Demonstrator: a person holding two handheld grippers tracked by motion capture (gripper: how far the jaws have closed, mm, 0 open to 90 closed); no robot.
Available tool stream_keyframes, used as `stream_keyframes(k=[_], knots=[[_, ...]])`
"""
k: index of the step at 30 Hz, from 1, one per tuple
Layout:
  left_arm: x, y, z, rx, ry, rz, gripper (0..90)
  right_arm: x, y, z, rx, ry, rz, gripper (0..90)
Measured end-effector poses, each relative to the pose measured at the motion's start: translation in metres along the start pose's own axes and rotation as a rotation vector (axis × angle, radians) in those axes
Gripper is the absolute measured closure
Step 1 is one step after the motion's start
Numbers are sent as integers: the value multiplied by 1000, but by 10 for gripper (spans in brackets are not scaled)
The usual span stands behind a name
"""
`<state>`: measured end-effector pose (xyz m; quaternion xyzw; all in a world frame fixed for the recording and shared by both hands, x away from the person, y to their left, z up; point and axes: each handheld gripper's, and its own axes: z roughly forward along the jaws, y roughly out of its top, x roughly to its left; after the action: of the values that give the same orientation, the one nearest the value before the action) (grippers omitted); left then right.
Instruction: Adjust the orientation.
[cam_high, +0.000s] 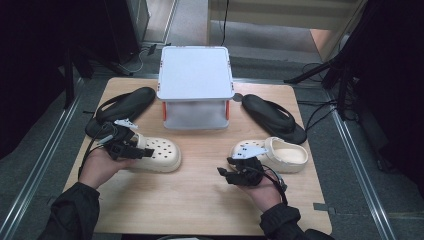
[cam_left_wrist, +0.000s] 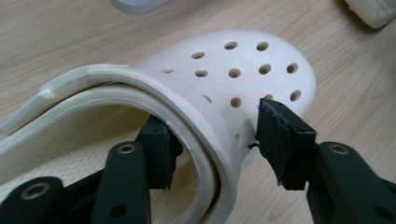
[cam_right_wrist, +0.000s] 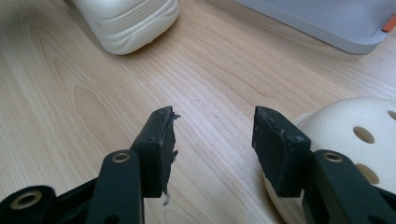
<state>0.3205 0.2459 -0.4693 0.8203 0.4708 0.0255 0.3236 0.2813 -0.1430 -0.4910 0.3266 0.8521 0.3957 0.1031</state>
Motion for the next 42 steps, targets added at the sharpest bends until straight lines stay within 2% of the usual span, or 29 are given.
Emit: stream_keyframes(k=[3,6,8,17,21,23,27,33,42], knots=[[2,1,-2,-6,-6,-21,569,0,0,0,-2,0,-1,490],[2,1,-7,-22,22,-14,622,0,0,0,-1,0,-1,490],[2,1,-9,-38,24,-16,675,0,0,0,-1,1,-1,491],[-1,7,-11,-24,-3,-27,741,1,0,1,1,-4,-2,492],[-3,11,-13,-41,-21,-37,762,1,0,0,-1,-3,-1,492],[-3,12,-15,-51,-17,-38,773,0,0,0,-2,-4,-1,492],[-8,17,-20,-63,-13,-33,777,0,0,0,-2,-5,-1,492],[-20,26,-22,-76,-44,-17,776,0,0,0,-6,-6,-2,492],[-46,46,-7,-68,-84,21,776,-1,1,-2,-13,-7,2,493]])
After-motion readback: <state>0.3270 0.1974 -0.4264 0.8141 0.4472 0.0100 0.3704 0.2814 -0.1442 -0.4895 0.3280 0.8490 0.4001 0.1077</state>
